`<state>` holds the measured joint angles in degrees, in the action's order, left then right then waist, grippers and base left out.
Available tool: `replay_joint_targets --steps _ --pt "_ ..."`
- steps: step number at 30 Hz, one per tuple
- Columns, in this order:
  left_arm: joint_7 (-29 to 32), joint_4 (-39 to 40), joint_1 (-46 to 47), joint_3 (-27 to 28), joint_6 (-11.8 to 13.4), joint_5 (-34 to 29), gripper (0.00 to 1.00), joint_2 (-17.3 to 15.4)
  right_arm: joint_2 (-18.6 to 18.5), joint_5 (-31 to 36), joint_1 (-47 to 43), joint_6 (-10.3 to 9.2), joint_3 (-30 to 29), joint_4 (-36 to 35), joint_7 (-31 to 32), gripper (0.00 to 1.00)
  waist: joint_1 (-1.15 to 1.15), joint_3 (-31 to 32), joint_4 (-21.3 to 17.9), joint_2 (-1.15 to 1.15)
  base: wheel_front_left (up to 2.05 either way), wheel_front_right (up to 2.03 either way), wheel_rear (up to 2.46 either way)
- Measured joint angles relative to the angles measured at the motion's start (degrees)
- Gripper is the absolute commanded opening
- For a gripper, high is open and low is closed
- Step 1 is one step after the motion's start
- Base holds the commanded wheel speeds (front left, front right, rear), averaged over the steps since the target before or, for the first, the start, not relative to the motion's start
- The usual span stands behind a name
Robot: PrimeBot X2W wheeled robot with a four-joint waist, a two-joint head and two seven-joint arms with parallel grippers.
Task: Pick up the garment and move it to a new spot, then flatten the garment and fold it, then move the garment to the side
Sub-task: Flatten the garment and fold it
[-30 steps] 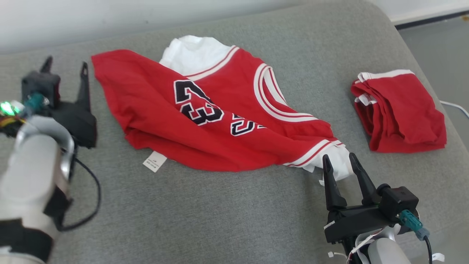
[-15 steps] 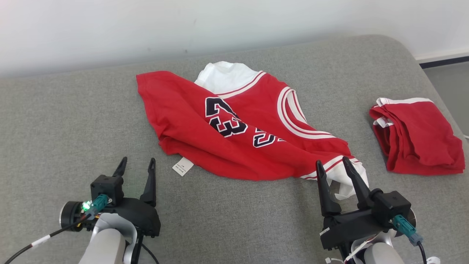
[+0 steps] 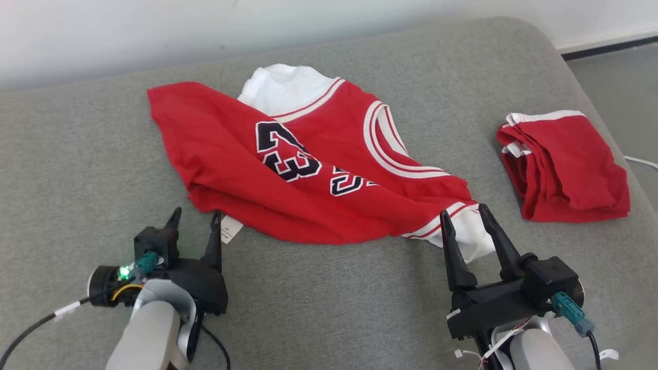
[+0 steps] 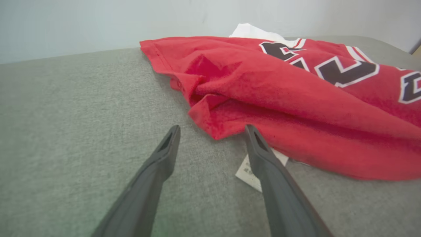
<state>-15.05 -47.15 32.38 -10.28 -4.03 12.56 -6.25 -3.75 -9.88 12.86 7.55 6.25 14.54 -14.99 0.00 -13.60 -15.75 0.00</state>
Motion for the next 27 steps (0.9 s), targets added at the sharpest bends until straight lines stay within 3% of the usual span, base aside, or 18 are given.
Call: replay_joint_targets --steps 6,7,8,9,10,11,20,27 --pt "0.00 -2.29 2.98 1.87 1.08 -0.41 1.00 0.11 -0.03 0.07 0.31 0.00 0.03 -1.08 0.00 1.00 0.00 -1.63 -1.57 0.00 0.00 0.00 0.00" --pt "0.00 -2.79 3.17 2.11 1.09 -0.47 0.92 0.07 -0.02 0.07 0.36 0.00 -0.04 -1.19 0.00 1.00 0.00 -1.89 -1.71 0.00 0.00 0.00 0.00" --pt "0.00 -2.98 3.32 2.41 1.29 -0.48 0.67 0.07 -0.02 0.07 0.38 0.00 -0.11 -1.31 0.00 1.00 0.00 -2.10 -1.83 0.00 0.00 0.00 0.00" --pt "0.00 -3.02 3.48 2.64 1.56 -0.63 0.58 0.12 -0.01 0.07 0.40 0.00 -0.20 -1.44 0.00 1.00 0.00 -2.28 -1.92 0.00 0.00 0.00 0.00" --pt "0.00 -3.00 3.60 2.77 1.58 -0.91 0.34 0.27 0.00 0.08 0.39 0.00 -0.32 -1.53 0.00 1.00 0.00 -2.41 -1.96 0.00 0.00 0.00 0.00" --pt "0.00 -2.98 3.69 2.90 1.57 -0.97 0.00 0.41 0.01 0.08 0.38 0.00 -0.52 -1.54 0.00 1.00 0.00 -2.46 -1.91 0.00 0.00 0.00 0.00" --pt "0.01 2.21 1.23 5.69 2.03 -1.48 0.00 1.51 0.30 0.07 -0.12 0.00 -1.54 -0.56 0.00 1.00 0.01 -1.45 -0.09 0.00 0.00 0.00 0.00" --pt "0.00 10.56 -8.89 9.84 3.15 -0.22 0.00 2.93 0.46 0.42 -3.30 0.00 -3.28 1.89 0.00 1.00 0.00 2.64 2.87 0.00 0.00 0.00 0.00"
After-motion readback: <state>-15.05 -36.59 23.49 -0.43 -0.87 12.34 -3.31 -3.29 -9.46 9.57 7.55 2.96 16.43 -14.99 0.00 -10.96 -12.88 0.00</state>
